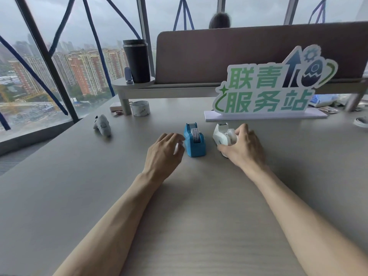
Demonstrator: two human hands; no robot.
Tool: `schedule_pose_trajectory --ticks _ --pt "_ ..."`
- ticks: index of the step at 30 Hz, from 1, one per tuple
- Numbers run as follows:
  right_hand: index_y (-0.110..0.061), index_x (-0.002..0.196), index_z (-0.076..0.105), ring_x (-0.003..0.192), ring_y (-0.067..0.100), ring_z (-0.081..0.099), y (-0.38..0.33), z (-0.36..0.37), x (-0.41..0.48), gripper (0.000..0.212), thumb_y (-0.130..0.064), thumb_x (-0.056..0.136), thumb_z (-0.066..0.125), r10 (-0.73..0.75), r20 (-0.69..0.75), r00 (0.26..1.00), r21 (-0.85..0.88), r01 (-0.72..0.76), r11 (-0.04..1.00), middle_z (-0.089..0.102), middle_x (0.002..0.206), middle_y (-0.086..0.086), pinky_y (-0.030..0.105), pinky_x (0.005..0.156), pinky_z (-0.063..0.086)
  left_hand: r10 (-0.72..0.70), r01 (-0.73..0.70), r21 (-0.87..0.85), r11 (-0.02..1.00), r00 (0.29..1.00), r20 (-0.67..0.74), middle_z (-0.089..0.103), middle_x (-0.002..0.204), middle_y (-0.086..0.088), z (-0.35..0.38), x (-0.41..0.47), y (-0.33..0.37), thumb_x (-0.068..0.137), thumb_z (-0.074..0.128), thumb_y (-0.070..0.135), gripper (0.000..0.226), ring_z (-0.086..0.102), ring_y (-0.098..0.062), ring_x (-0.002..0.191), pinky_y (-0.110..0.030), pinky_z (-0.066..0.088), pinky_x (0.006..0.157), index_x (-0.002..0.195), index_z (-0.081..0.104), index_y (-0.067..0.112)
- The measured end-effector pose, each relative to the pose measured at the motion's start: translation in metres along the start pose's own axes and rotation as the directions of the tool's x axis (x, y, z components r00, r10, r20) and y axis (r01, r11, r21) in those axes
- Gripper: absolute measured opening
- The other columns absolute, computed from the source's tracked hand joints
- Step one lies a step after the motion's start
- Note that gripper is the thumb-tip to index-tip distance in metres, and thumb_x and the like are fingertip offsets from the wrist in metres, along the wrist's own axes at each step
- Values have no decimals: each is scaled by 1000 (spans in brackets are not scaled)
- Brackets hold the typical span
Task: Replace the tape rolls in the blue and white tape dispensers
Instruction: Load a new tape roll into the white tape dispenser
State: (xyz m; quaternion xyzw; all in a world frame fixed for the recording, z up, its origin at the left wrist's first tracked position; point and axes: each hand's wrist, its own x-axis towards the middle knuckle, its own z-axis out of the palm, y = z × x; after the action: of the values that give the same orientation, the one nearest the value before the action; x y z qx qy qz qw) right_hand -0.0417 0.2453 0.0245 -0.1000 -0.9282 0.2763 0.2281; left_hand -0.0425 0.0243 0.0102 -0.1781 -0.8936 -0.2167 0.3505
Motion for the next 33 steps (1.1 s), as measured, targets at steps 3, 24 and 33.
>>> schedule_pose_trajectory --ticks 3,24,33 --pt "-14 103 37 102 34 54 -2 -14 1 65 -47 61 74 -6 172 985 -119 27 993 54 110 12 36 73 42 33 -34 -27 999 999 -34 71 89 10 1 -1 6 87 57 18 12 62 -14 87 -30 52 62 92 67 21" --pt "-25 103 38 97 21 53 14 -31 5 58 -36 66 80 -231 419 878 78 219 973 52 111 -4 37 82 47 -14 70 -232 970 972 233 68 90 5 20 0 3 87 63 22 22 52 -13 72 -27 50 71 107 69 19" --pt "-28 102 44 91 18 55 18 -20 3 48 -34 69 79 -271 357 894 246 190 950 57 102 -9 29 72 38 -119 191 -180 965 930 347 67 108 11 22 3 -4 73 65 45 47 57 -15 108 -28 46 86 117 63 28"
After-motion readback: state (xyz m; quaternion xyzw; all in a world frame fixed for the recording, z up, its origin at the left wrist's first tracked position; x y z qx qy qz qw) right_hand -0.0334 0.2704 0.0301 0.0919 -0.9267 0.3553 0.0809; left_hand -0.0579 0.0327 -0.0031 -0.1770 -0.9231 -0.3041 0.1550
